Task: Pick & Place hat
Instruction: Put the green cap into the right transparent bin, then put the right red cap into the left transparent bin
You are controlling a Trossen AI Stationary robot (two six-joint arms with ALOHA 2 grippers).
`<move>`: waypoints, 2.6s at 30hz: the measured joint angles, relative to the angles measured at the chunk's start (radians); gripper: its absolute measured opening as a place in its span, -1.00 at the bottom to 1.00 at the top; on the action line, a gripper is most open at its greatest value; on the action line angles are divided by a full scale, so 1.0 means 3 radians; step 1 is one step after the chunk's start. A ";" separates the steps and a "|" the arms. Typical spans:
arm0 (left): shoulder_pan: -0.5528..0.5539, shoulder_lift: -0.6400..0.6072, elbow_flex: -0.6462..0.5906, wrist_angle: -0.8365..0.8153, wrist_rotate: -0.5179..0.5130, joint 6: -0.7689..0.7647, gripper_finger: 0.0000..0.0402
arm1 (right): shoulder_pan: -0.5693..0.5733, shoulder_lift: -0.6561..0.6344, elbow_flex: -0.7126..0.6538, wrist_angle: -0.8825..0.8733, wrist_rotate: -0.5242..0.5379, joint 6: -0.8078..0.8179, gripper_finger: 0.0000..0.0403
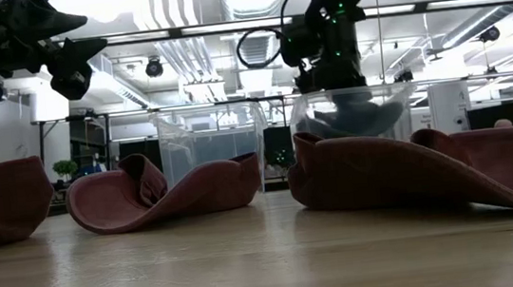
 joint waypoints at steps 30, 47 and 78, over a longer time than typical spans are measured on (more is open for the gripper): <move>-0.0001 0.0000 0.0000 -0.0003 0.0001 -0.0004 -0.11 | 0.0280 -0.0077 0.1445 -0.1201 -0.0154 0.0263 -0.96; -0.0001 0.0005 -0.0003 -0.0063 0.0003 -0.0001 -0.11 | 0.1991 -0.0440 0.1540 -0.1265 0.0225 0.1751 -0.96; 0.0000 0.0005 -0.0003 -0.0064 0.0020 -0.0010 -0.11 | 0.2765 -0.0756 -0.0314 -0.0898 0.0306 0.3579 -0.20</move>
